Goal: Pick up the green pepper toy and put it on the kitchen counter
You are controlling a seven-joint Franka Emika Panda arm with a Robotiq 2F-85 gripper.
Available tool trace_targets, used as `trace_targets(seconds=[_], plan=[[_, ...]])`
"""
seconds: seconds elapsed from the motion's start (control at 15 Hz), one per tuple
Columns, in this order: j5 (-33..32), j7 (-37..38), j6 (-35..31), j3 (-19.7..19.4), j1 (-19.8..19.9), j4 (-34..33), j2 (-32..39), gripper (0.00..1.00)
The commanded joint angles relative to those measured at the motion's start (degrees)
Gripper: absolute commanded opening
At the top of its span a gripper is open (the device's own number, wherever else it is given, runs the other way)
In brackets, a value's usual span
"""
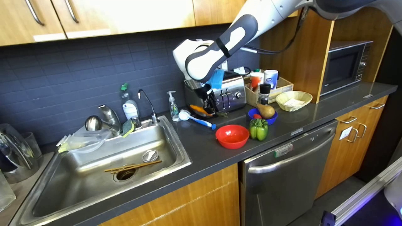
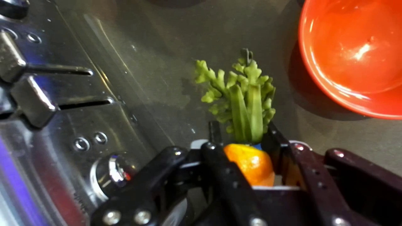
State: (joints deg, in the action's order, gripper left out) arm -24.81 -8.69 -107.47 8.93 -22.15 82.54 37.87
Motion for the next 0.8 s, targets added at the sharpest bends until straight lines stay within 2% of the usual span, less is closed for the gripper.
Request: trace_targets(seconds=[0.0, 0.73], plan=[[-0.8, 1.5, 2.0, -0.8, -0.5, 2.3, -2.5, 0.13], [-2.5, 13.1, 11.0, -0.9, -2.0, 7.6, -7.1, 0.13]])
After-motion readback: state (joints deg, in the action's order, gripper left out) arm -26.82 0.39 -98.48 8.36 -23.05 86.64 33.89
